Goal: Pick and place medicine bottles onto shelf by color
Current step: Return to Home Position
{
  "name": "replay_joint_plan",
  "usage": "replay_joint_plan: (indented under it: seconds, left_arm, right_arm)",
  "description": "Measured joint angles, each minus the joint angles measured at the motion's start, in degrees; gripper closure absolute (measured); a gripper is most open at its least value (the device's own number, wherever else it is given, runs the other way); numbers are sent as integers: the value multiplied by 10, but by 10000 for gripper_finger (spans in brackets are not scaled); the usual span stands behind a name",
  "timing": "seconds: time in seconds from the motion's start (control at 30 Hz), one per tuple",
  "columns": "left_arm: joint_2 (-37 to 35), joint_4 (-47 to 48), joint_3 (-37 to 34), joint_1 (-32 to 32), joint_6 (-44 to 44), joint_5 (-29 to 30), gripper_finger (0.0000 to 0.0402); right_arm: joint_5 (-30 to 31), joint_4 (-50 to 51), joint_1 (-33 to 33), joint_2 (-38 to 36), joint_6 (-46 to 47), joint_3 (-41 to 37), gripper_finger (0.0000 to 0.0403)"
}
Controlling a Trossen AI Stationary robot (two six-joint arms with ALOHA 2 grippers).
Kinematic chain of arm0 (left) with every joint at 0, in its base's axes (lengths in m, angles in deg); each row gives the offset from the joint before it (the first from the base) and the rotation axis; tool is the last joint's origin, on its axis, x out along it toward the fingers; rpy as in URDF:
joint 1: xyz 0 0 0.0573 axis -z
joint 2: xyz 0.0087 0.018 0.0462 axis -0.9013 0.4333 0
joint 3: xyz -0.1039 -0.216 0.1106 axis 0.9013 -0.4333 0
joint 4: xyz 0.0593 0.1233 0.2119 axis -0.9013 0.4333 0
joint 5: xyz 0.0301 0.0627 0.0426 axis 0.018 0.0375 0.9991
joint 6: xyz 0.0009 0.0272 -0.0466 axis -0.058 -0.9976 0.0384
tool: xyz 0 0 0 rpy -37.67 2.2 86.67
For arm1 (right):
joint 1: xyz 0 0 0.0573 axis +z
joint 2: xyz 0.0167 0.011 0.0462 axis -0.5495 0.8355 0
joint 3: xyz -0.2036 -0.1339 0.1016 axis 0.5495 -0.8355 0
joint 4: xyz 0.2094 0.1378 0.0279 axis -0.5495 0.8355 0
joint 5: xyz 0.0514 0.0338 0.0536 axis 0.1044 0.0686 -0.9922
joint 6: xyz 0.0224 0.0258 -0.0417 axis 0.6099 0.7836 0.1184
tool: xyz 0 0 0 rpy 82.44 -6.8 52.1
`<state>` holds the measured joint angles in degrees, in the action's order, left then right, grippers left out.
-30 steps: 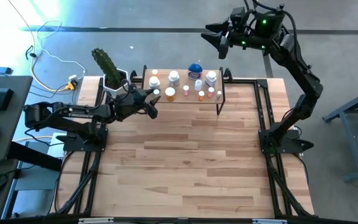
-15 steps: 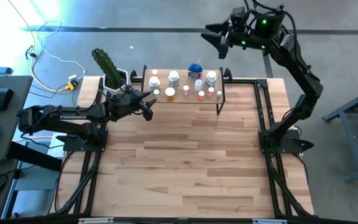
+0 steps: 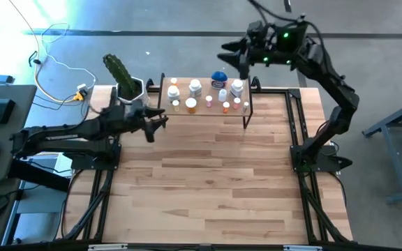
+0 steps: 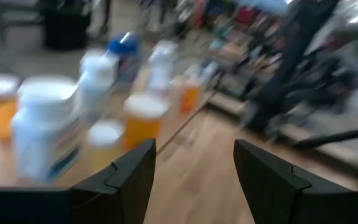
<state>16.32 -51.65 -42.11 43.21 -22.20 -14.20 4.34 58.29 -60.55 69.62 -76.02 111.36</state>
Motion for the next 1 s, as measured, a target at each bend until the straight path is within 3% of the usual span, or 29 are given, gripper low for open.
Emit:
replay_joint_plan:
  seconds: [0.2,0.5,0.77,1.0]
  left_arm:
    - [-88,15,0,59,-40,-15,195]
    - [-179,148,-2,138,-67,1,195]
    - [-274,56,-123,189,-45,0,195]
    - [-342,39,-196,202,-44,0,195]
  right_arm:
    - [79,-24,74,32,28,0,188]
    - [106,-115,145,60,52,0,188]
    - [165,-122,184,59,66,0,188]
    - [168,-91,190,59,172,0,188]
